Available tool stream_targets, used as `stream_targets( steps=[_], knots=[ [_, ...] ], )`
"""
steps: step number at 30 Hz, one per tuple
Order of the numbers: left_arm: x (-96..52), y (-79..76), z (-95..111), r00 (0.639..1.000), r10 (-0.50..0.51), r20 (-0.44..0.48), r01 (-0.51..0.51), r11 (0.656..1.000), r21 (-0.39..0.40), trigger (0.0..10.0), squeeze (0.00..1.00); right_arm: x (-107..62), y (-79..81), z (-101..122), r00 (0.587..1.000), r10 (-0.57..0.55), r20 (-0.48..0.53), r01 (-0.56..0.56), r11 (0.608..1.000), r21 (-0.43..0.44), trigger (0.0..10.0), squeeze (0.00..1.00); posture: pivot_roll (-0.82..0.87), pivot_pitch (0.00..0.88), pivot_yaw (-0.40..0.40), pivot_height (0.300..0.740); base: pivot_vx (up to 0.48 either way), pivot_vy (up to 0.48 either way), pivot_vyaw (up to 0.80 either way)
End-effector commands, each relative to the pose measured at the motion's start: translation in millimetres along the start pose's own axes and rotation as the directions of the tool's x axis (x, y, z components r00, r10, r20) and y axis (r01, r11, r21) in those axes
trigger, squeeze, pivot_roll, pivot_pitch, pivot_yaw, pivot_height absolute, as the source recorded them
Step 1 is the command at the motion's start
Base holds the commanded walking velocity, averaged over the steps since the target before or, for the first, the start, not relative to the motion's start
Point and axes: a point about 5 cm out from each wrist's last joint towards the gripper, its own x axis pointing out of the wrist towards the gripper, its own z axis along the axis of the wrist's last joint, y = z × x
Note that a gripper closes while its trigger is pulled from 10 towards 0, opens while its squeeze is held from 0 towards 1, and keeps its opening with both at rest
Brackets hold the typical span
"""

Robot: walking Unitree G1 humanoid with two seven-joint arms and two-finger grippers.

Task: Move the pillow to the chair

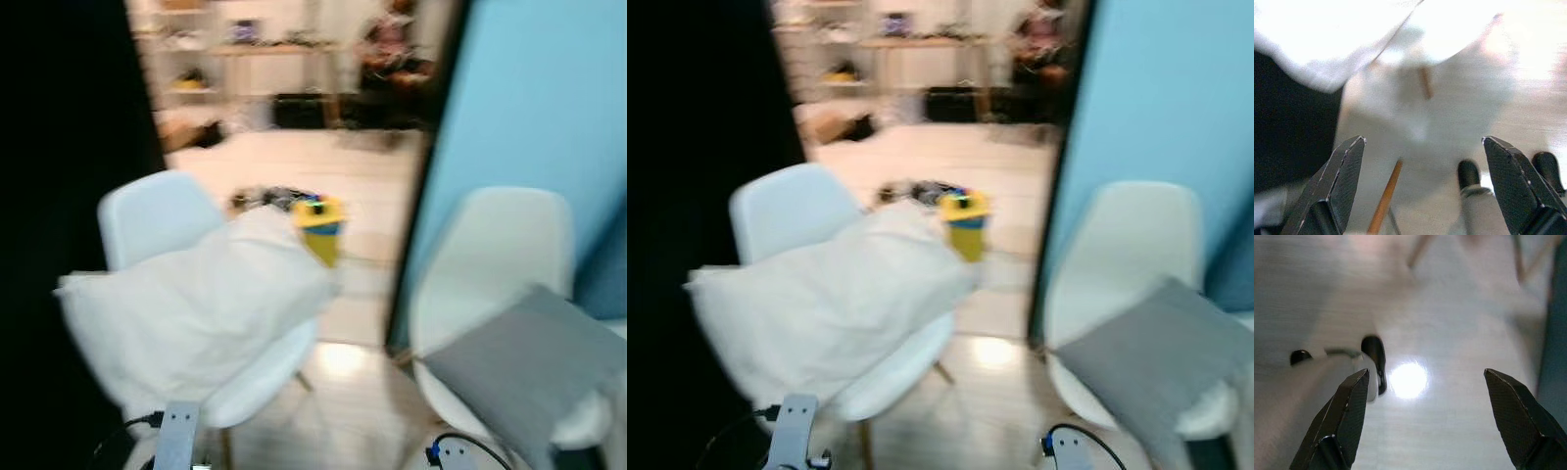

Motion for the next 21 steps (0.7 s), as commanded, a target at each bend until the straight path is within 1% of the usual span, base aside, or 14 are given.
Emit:
stream_targets(
  steps=[1,4,6,10,12,17,20,21],
  knots=[
    [-0.2,0.3,0,1.0,-0.008,0.005,0.008,1.0,-0.015,10.0,0.0,1.0,3.8,5,1.0,0.003,0.006,-0.003,1.0,-0.011,10.0,0.0,0.06,0.0,0.045,0.74,0.0,0.0,-0.77],
    [-0.2,-2.5,2,0.999,-0.034,0.019,0.034,0.999,-0.03,10.0,0.0,0.6,-0.6,3,1.0,-0.023,-0.007,0.023,0.999,-0.022,10.0,0.0,0.06,0.0,0.043,0.74,0.0,0.0,-0.77],
    [-0.2,-2.5,2,0.999,-0.034,0.019,0.034,0.999,-0.03,10.0,0.0,0.6,-0.6,3,1.0,-0.023,-0.007,0.023,0.999,-0.022,10.0,0.0,0.06,0.0,0.043,0.74,0.0,0.0,-0.77],
    [-0.6,-8.8,5,0.996,-0.077,0.041,0.079,0.996,-0.032,10.0,0.0,-0.2,-5.0,-2,0.998,-0.049,-0.03,0.049,0.999,-0.016,10.0,0.0,0.05,0.0,0.041,0.74,0.0,0.0,-0.77],
    [-0.8,-9.2,4,0.996,-0.08,0.04,0.082,0.996,-0.037,10.0,0.0,-0.3,-5.3,-3,0.998,-0.051,-0.034,0.05,0.999,-0.017,10.0,0.0,0.05,0.0,0.041,0.74,0.0,0.0,-0.76],
    [-2.4,-6.6,-7,0.996,-0.084,-0.015,0.083,0.993,-0.081,10.0,0.0,-0.7,-4.8,-7,0.997,-0.052,-0.05,0.051,0.998,-0.034,10.0,0.0,0.04,0.0,0.029,0.74,0.0,0.0,-0.77],
    [-3.1,-5.8,-12,0.996,-0.085,-0.034,0.082,0.994,-0.076,10.0,0.0,-0.7,-3.8,-7,0.997,-0.051,-0.053,0.049,0.998,-0.039,10.0,0.0,0.04,0.0,0.027,0.74,0.0,0.0,-0.76],
    [-4.2,-5.2,-16,0.995,-0.085,-0.051,0.082,0.995,-0.06,10.0,0.0,-0.6,-2.9,-7,0.997,-0.05,-0.053,0.048,0.998,-0.042,10.0,0.0,0.04,0.0,0.027,0.74,0.0,0.0,-0.76]
  ],
)
